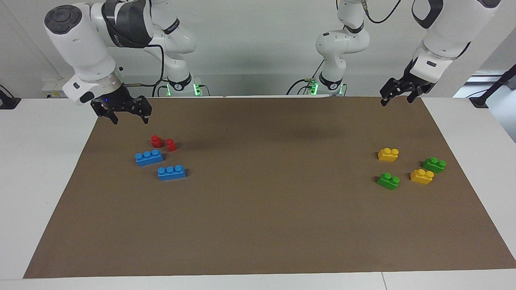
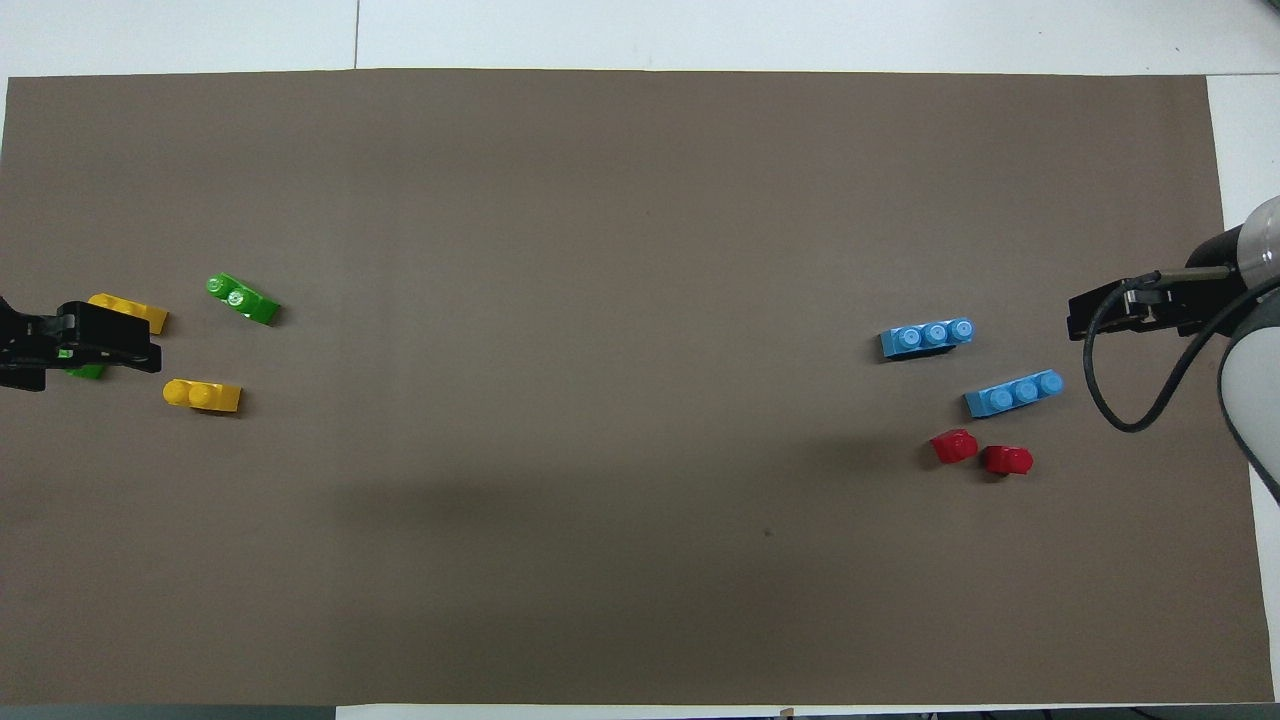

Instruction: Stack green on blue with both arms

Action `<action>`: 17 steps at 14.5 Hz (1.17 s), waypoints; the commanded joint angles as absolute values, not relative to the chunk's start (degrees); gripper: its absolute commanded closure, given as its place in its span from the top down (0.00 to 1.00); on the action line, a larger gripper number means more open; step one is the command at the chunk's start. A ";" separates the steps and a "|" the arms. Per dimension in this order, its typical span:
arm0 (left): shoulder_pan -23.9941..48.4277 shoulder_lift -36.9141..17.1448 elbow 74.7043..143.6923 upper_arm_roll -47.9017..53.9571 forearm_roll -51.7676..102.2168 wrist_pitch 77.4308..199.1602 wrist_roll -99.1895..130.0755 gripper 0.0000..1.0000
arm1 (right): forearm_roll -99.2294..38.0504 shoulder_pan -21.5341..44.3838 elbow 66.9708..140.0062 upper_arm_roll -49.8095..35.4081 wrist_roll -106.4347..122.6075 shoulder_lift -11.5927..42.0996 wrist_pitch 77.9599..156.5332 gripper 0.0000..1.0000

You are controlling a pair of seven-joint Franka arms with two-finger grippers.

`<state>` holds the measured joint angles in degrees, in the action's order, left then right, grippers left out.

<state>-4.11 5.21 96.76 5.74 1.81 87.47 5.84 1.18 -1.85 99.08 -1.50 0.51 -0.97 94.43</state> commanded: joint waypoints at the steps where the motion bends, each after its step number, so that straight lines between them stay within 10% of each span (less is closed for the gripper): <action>1: -3.78 5.71 96.24 5.54 2.37 86.57 5.18 1.00 | 2.02 -2.46 99.67 -1.85 1.14 -1.76 93.69 1.00; 17: -3.26 8.35 103.00 6.41 2.64 92.63 20.25 1.00 | 1.50 -4.13 100.02 -1.23 0.89 -1.85 97.80 1.00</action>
<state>-4.09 5.50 98.57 6.03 1.83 89.48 13.08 1.18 -2.86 99.09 -0.89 0.51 -1.01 95.22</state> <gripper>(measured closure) 0.000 0.000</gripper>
